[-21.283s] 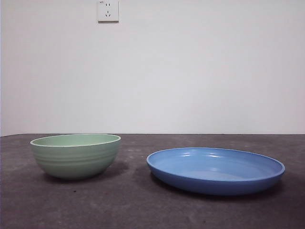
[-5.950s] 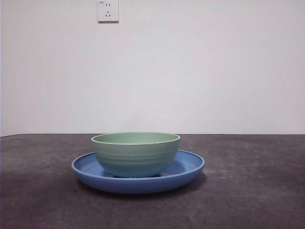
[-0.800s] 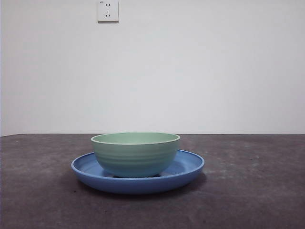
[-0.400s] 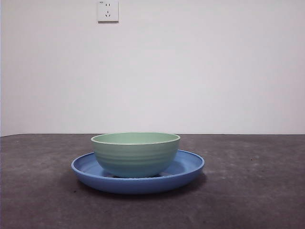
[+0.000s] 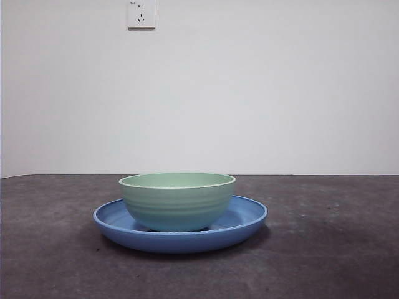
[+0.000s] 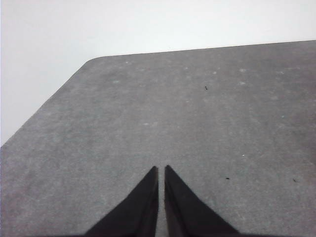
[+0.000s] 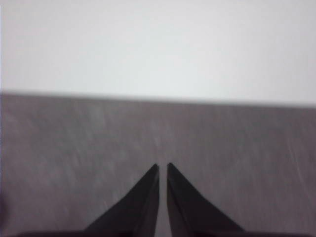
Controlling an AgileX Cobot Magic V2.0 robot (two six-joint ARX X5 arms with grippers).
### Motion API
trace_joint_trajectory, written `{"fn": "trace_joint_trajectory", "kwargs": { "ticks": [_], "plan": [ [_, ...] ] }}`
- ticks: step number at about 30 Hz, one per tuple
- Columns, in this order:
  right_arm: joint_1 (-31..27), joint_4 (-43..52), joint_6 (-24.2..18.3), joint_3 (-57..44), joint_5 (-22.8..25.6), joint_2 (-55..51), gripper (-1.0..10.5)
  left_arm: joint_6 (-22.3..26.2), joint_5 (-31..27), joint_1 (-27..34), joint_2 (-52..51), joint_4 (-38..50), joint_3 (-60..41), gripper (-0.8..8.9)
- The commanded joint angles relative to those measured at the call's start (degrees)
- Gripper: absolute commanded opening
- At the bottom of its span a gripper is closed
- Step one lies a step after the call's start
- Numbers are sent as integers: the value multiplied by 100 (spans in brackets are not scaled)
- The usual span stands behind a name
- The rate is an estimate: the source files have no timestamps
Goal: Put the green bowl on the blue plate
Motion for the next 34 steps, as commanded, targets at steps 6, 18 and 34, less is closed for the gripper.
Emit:
{"fn": "trace_joint_trajectory", "kwargs": {
  "ticks": [6,18,34],
  "plan": [
    [-11,-35,-76,-649,763,-391,24,-24,26,0,-7,-44,-120,24],
    [11,-710,-85,-649,844,-599,24,-24,26,0,-7,-44,-120,24],
    [11,-601,-61,-647,846,-599,24,-24,26,0,-7,-44,-120,24]
  ]
}}
